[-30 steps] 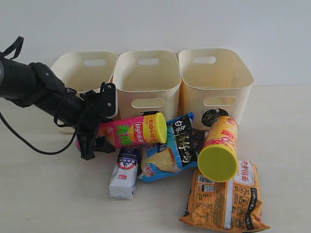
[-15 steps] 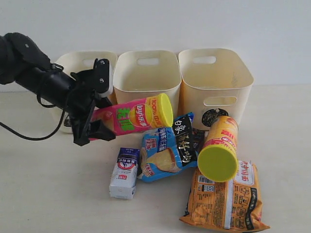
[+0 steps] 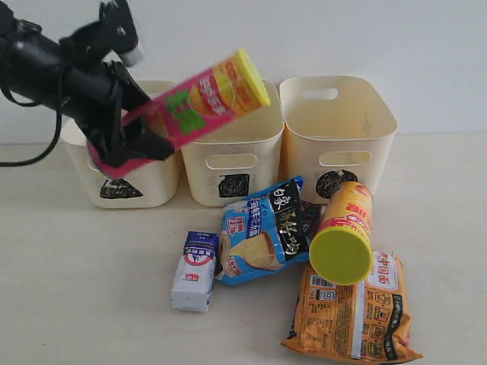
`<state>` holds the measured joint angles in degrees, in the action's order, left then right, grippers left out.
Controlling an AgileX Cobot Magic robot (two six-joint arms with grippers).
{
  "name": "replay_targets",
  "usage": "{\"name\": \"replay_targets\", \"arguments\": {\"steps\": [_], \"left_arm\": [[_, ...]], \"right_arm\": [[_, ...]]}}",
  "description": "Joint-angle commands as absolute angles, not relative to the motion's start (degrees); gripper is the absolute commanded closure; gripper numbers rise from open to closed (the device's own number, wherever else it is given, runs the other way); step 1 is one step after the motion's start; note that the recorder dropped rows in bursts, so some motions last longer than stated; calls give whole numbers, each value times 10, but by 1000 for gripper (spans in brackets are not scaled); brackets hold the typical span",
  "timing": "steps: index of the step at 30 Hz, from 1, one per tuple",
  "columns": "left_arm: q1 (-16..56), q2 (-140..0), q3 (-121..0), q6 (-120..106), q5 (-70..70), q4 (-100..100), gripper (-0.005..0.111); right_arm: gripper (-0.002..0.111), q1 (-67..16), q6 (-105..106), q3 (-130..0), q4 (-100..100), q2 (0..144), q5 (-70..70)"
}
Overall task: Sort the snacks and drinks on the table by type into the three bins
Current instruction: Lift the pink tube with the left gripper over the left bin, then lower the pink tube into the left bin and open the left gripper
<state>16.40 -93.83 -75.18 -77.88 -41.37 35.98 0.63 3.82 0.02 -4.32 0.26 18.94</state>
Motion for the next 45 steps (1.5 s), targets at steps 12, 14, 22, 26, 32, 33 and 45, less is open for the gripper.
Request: {"name": "replay_targets", "arguments": {"steps": [12, 14, 22, 26, 32, 33, 45], "left_arm": [[142, -957, -759, -415, -37, 322, 102], [129, -981, -775, -415, -38, 322, 102], [93, -1081, -885, -385, -120, 321, 102], [92, -1129, -955, -375, -191, 314, 102], [92, -1183, -1018, -237, -216, 179, 102], [92, -1187, -1022, -217, -216, 157, 102], [92, -1235, -1054, -98, -211, 62, 102]], "right_arm": [[108, 11, 38, 0, -40, 0, 185], [108, 11, 38, 0, -40, 0, 185], [108, 11, 38, 0, -40, 0, 185], [108, 11, 38, 0, -40, 0, 185], [108, 11, 38, 0, -40, 0, 185], [108, 11, 38, 0, -40, 0, 185], [108, 11, 38, 0, -40, 0, 185]]}}
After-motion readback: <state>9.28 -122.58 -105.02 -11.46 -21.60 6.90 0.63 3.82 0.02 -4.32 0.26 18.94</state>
